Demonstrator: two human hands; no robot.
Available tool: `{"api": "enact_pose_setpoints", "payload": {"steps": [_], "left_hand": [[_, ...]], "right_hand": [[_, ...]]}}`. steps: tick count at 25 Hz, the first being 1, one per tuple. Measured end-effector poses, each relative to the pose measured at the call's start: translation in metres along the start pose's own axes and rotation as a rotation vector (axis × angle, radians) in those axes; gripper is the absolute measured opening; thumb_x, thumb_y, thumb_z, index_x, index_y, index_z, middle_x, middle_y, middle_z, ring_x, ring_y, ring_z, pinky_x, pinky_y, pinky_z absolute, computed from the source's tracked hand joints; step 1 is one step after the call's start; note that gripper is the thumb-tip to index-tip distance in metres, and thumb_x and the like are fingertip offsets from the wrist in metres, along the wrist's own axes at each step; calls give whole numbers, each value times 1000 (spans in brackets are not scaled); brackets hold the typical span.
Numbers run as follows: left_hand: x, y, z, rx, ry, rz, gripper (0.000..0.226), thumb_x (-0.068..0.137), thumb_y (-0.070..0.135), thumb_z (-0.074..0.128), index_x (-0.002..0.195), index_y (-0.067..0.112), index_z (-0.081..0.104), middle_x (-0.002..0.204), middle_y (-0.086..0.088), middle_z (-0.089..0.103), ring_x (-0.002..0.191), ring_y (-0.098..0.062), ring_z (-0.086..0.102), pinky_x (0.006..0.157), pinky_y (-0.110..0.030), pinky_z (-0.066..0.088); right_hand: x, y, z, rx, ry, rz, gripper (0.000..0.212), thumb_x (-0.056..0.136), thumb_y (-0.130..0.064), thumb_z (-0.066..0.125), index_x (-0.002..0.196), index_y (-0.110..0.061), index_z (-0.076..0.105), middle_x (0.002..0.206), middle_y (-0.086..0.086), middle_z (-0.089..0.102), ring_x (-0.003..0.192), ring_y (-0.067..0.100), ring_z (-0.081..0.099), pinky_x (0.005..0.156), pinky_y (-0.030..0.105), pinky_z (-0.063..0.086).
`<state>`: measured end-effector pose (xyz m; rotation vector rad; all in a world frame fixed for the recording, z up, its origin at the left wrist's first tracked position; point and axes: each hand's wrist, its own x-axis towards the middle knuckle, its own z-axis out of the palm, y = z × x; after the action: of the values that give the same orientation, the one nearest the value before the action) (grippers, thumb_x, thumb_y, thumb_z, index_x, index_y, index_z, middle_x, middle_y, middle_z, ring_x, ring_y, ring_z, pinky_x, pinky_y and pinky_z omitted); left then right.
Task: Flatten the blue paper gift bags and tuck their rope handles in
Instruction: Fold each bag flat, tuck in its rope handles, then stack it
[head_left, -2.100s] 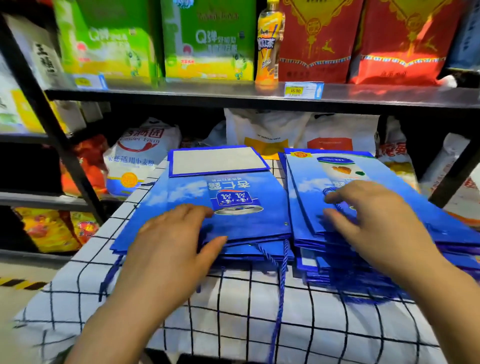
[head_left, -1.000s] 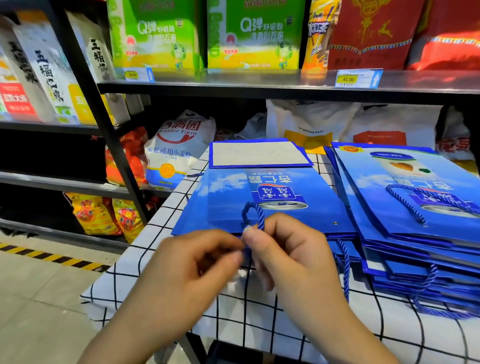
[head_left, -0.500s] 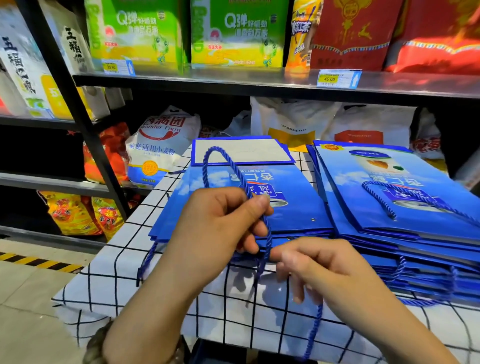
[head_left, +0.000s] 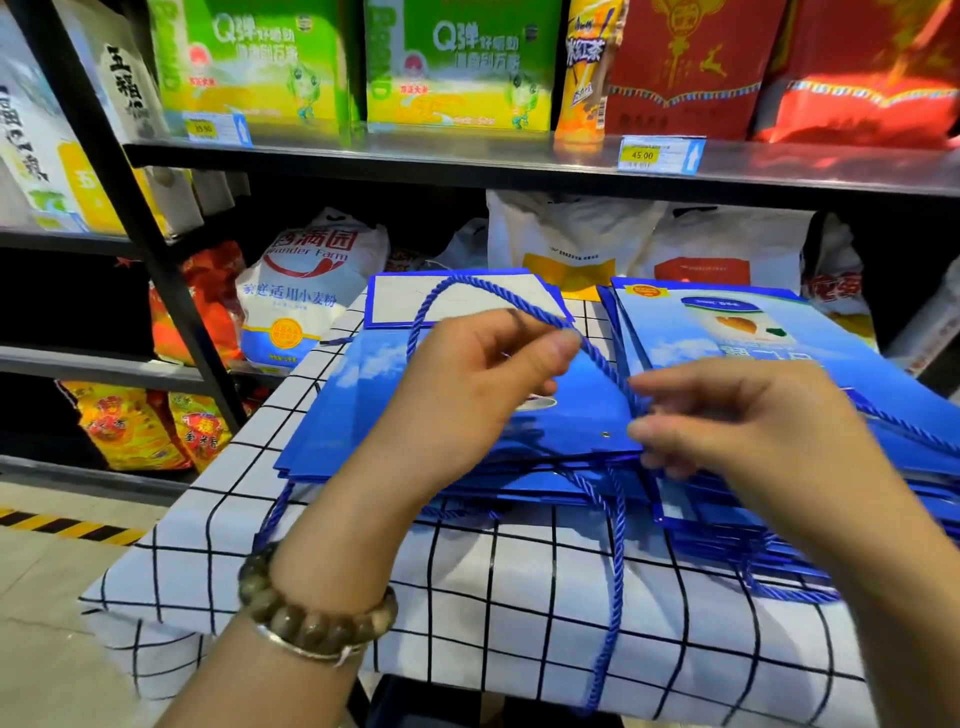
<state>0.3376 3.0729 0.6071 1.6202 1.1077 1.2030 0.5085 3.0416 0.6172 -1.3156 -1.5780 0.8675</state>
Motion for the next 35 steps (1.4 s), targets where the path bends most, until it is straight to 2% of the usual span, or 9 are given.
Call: {"api": "enact_pose_setpoints", "payload": {"steps": [3,7,13,18,20,24,29,33,35], "left_hand": [[8,-23,19,794,-148,83,31,86,44,56,106,22,64,109,4,65,102,-14,58,83,-31,46],[4,-25,20,1123,-299,107,37,87,55,48,86,19,58,91,-5,62,83,-24,51,62,-32,35],[-20,-13,-13,1160,-290,309,37,92,52,35,82,20,50,85,-1,62,80,-19,54,63,-31,37],[-38,-21,-19,1181,-243,478,20,71,30,40,80,28,57,63,13,64,49,-9,55,38,-20,30],[-42,-25,-21,1103,-223,560,16,69,22,44,84,27,47,68,12,63,52,-12,51,41,-18,25],[-47,-37,-20,1087,-175,693,23,72,13,42,90,23,52,96,0,72,60,-23,66,40,-26,49],[-50,-39,-15,995,-54,598,29,73,17,46,92,23,68,99,-3,72,69,-22,70,49,-28,55],[-54,-27,-7,928,51,362,28,71,30,46,77,29,74,100,2,72,82,-17,70,64,-25,52],[-55,-24,1,1033,65,267,32,71,41,45,72,26,74,94,-1,73,85,-21,68,75,-31,52]], "right_hand": [[31,2,-14,-55,82,14,17,70,0,73,65,-14,65,51,0,67,46,9,63,46,16,51],[43,21,-4,-179,70,36,12,68,-11,77,61,-15,68,45,-6,62,38,1,50,41,10,39],[34,28,14,-262,-52,1,22,72,-18,73,53,-24,64,45,-13,61,42,1,52,48,10,40],[24,33,26,-248,-76,-9,19,72,-25,72,55,-25,64,53,-16,64,50,-1,57,58,18,46],[23,31,26,-254,-80,-26,18,71,-27,72,55,-27,63,53,-20,63,54,-4,57,56,10,43],[20,27,29,-299,-122,-34,16,69,-35,70,56,-27,64,58,-11,66,59,1,58,59,16,46],[13,23,23,-385,-283,-69,25,84,-35,51,68,-22,64,75,-2,62,76,10,57,77,32,46],[5,25,25,-435,-382,-102,20,85,-14,53,92,-26,68,85,-13,57,86,3,55,82,21,42],[4,29,30,-493,-330,-163,18,88,-17,53,96,-21,69,86,-9,59,86,8,55,82,28,43]]}}
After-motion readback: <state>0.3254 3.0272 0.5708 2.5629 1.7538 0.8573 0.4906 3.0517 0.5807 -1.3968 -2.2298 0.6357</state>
